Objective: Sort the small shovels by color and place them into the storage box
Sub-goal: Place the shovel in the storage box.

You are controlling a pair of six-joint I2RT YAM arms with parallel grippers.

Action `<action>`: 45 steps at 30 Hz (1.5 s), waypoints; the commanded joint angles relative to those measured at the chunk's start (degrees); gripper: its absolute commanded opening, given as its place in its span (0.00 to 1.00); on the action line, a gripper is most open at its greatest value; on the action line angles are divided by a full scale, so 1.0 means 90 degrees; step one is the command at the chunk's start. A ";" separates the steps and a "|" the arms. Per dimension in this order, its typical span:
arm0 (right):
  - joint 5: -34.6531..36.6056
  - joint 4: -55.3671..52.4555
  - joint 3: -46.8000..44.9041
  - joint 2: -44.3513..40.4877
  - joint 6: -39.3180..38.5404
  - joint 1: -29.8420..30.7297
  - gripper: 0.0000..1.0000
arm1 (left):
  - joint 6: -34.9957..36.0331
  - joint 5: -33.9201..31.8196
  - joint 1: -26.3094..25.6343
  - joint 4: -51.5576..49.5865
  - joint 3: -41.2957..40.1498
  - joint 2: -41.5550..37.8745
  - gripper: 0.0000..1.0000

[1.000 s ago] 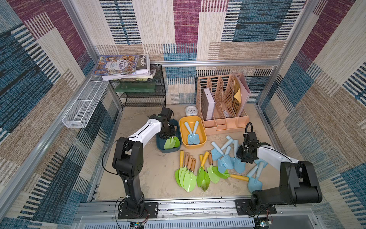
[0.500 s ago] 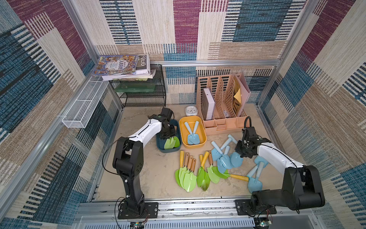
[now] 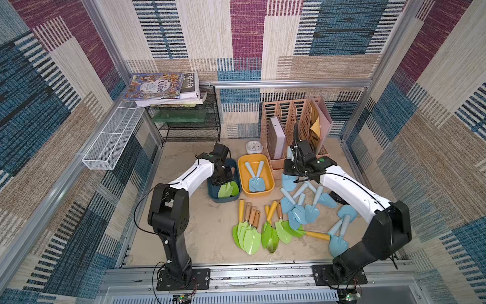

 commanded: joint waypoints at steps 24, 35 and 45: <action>-0.0865 -0.0252 0.3197 0.4000 -0.0700 0.0649 0.06 | 0.0034 -0.0421 -0.0510 -0.0099 -0.1556 -0.1478 0.43; -0.0986 -0.0278 0.3169 0.4182 -0.0558 0.0596 0.26 | 0.0308 -0.0473 -0.0874 -0.0329 -0.1435 -0.1356 0.43; -0.0130 0.0097 0.2687 0.3187 -0.0502 0.0669 0.51 | 0.0510 -0.0416 -0.1145 -0.0483 -0.1487 -0.1268 0.48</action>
